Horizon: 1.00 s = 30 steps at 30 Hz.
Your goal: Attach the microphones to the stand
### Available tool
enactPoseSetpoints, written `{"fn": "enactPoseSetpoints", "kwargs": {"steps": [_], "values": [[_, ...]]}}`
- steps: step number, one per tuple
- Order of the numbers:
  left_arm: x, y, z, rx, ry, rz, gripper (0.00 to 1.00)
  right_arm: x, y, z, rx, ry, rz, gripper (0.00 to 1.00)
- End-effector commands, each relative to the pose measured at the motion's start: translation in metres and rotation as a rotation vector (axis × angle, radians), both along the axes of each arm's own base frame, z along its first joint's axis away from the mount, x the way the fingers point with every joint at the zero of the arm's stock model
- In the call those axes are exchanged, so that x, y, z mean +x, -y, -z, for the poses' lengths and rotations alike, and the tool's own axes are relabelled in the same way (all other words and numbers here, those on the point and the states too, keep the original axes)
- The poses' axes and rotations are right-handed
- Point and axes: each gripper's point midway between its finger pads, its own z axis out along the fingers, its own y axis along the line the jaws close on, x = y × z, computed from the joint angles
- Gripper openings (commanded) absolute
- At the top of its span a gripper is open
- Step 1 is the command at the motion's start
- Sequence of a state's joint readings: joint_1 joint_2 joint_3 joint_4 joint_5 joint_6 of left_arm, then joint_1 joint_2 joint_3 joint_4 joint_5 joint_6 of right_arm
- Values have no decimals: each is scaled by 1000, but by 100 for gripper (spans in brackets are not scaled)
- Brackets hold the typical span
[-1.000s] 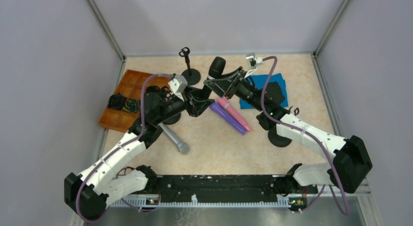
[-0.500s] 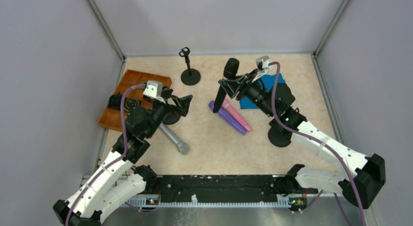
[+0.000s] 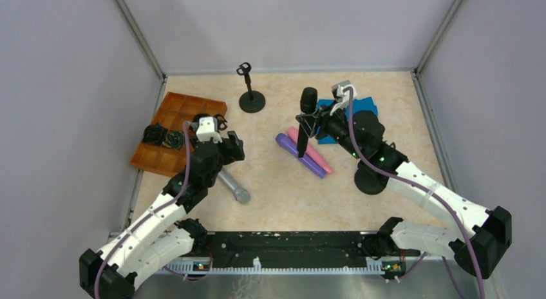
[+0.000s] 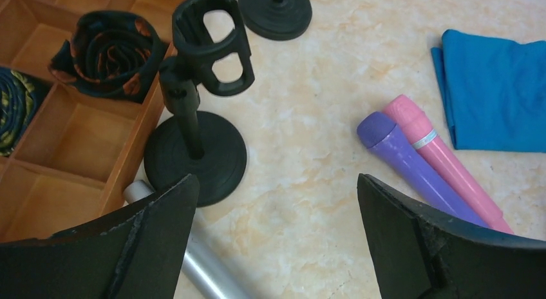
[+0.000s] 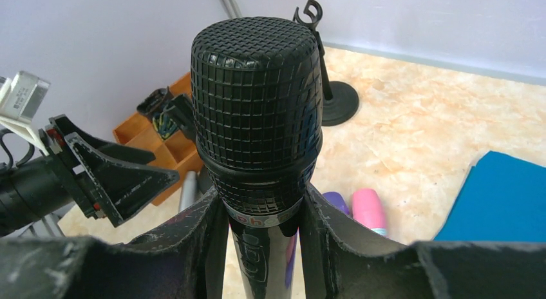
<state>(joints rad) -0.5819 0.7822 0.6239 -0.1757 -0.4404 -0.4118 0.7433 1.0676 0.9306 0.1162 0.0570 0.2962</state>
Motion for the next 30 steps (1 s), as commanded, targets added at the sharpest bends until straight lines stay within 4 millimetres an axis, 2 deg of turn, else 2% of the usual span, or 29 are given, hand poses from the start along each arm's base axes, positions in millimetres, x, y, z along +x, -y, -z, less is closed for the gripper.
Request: {"fn": "enactPoseSetpoints", "kwargs": {"steps": [1,3,6,11,16,18,21,24,26,30], "values": [[1,5,12,-35,9,13,99,0,5,-15,18,48,13,0],[1,5,21,-20,-33,8,99,-2,4,-13,14,41,-1,0],[4,-7,26,16,-62,-62,99,-4,3,-10,0,35,-14,0],[18,-38,32,79,18,-222,98,-10,0,-6,-13,25,-50,0],[35,-50,34,121,109,-307,99,-14,-9,-3,-57,8,-115,0],[41,-53,40,140,121,-316,98,-17,-11,-4,-55,6,-130,0],[50,-68,52,137,114,-360,95,-21,-11,-6,-32,4,-143,0],[59,-80,60,124,108,-364,89,-24,-13,-5,-18,0,-156,0],[64,-83,58,121,139,-334,87,-25,-14,-3,-20,-4,-166,0],[72,-73,43,121,246,-228,83,-25,-17,-1,-23,-10,-177,0]]}}
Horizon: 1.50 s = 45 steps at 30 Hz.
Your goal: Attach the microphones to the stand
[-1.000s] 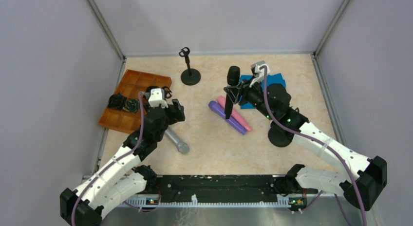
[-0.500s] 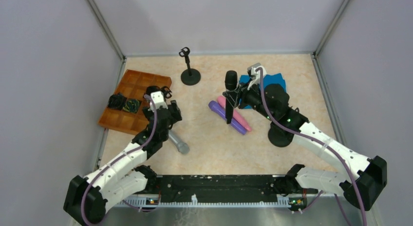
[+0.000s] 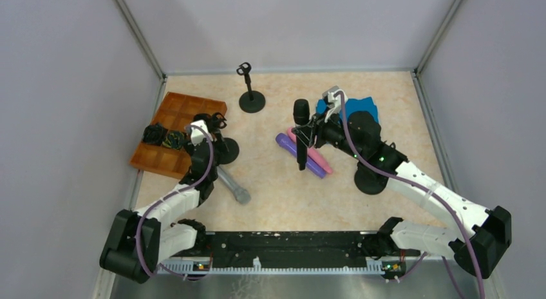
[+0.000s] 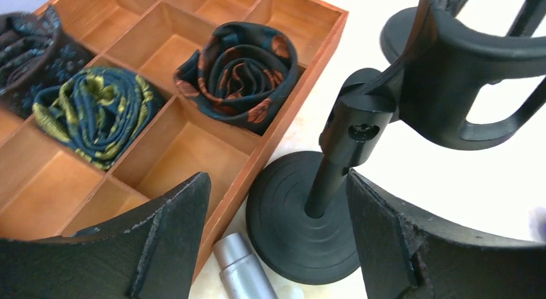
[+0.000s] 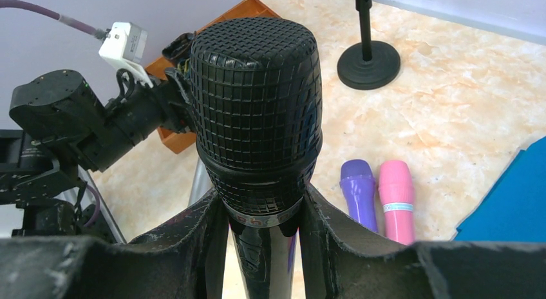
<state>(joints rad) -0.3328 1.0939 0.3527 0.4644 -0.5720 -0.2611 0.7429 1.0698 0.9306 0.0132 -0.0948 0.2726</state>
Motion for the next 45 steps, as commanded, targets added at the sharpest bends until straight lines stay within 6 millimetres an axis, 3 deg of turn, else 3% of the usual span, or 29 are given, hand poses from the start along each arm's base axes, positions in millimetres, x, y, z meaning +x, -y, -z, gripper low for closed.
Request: {"fn": "enactPoseSetpoints", "kwargs": {"steps": [1,6,15,17,19,22,29,34,42,45], "values": [[18,18,-38,13,194,142,81,-2,-3,-27,63,54,-25,0],[26,24,-42,54,235,208,74,-2,-3,-27,60,54,-28,0],[37,39,-37,63,228,321,49,-4,3,-27,47,65,-13,0],[37,44,-35,61,225,349,39,-5,3,-27,43,66,-12,0],[36,49,-36,48,226,374,14,-5,4,-28,42,70,-10,0],[32,66,-44,-1,231,458,0,-7,7,-34,47,82,-10,0],[12,119,-62,-139,240,746,0,-14,27,-60,93,208,36,0],[-16,152,-71,-196,266,929,0,-19,37,-71,61,286,41,0],[-62,213,-65,-143,224,1155,0,-23,34,-74,16,302,0,0],[-71,223,-60,-114,204,1179,0,-31,29,-85,40,338,-48,0]]}}
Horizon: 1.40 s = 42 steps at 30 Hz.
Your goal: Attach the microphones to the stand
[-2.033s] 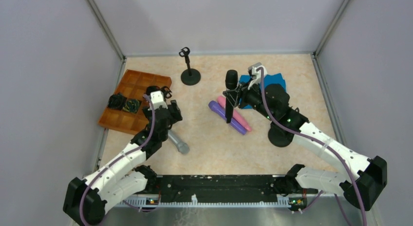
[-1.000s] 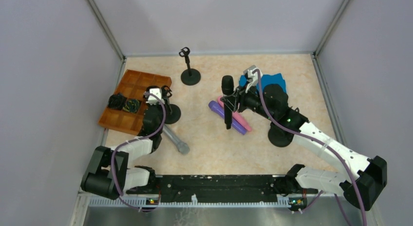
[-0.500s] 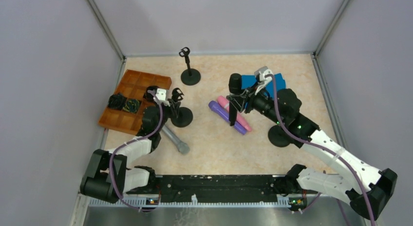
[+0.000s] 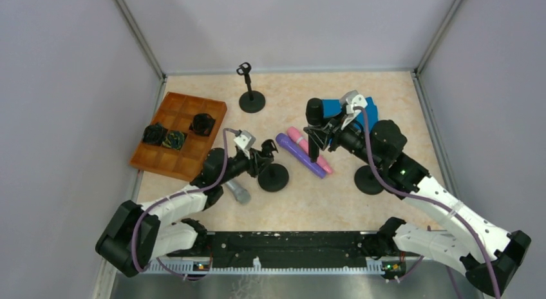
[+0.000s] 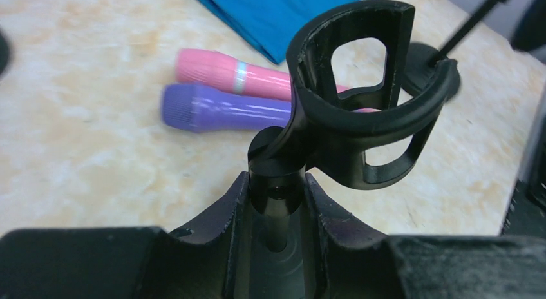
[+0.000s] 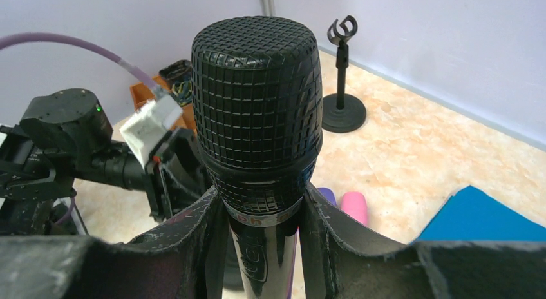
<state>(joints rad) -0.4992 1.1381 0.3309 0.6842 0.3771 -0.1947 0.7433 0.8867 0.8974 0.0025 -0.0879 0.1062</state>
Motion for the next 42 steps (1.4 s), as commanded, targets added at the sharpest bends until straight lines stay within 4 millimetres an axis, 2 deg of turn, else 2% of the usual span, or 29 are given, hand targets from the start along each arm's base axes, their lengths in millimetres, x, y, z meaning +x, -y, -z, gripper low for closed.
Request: {"fn": "enactPoseSetpoints", "kwargs": {"steps": [1,6,12,23,28,32,34,36,42], "values": [[-7,19,-35,-19,131,63,0,-9,-4,-46,53,127,-62,0],[-15,28,-28,0,130,92,0,2,-16,-67,-18,95,-79,0],[-24,42,-20,32,143,117,0,8,-49,-63,1,5,-180,0],[-26,47,-10,18,166,106,3,10,-65,-69,35,11,-242,0],[-27,49,-7,10,161,107,3,14,-72,-87,65,39,-257,0],[-28,51,-9,-1,167,114,14,19,-76,-88,61,33,-250,0],[-30,52,-12,-12,173,118,28,20,-77,-85,64,25,-250,0],[-30,51,-14,-21,180,117,35,20,-78,-83,61,20,-250,0],[-31,52,-21,-25,204,124,43,22,-80,-81,56,21,-255,0]]}}
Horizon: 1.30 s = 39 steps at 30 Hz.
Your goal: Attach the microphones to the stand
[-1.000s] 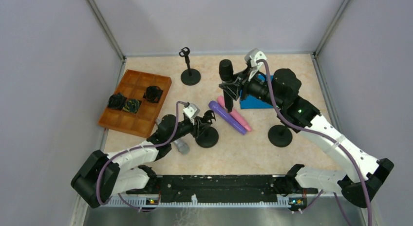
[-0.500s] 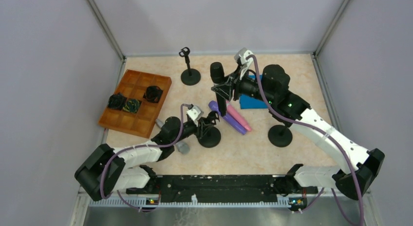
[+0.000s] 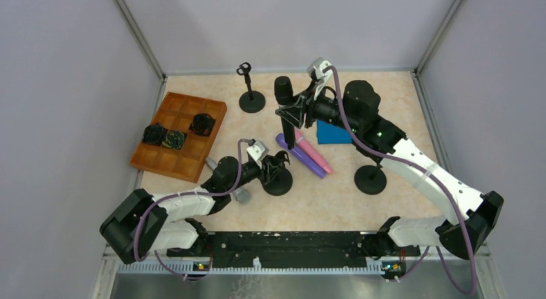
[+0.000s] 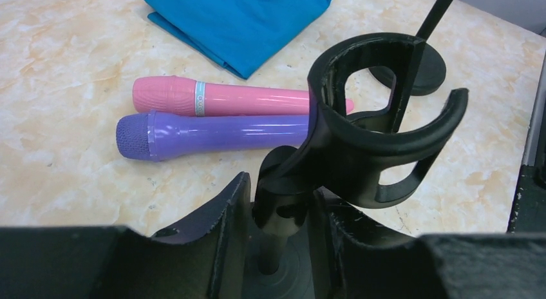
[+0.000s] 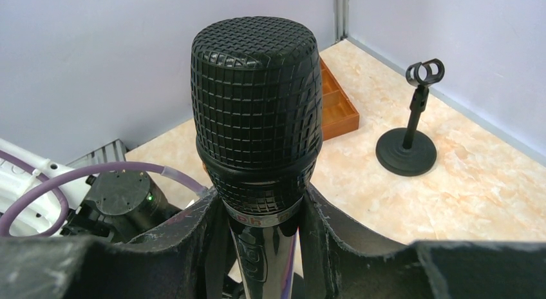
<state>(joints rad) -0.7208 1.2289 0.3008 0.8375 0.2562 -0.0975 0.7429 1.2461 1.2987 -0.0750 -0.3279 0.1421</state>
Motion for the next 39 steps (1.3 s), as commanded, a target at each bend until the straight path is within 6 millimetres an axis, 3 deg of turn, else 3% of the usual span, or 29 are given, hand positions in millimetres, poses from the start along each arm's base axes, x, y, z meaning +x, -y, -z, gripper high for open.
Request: {"fn": "enactPoseSetpoints", "kwargs": {"steps": [1,5,14,22,39], "values": [[0,6,-32,-80,93,19,45,1,-4,-34,65,66,-18,0],[2,4,-37,-71,115,12,51,0,-9,-32,67,52,-44,0],[4,9,-53,-77,158,31,52,-4,-14,-22,57,19,-76,0],[3,17,-56,-104,156,62,53,-5,-20,-15,43,-18,-106,0],[0,26,-57,-144,141,102,54,-6,-19,41,-92,-27,-106,0]]}}
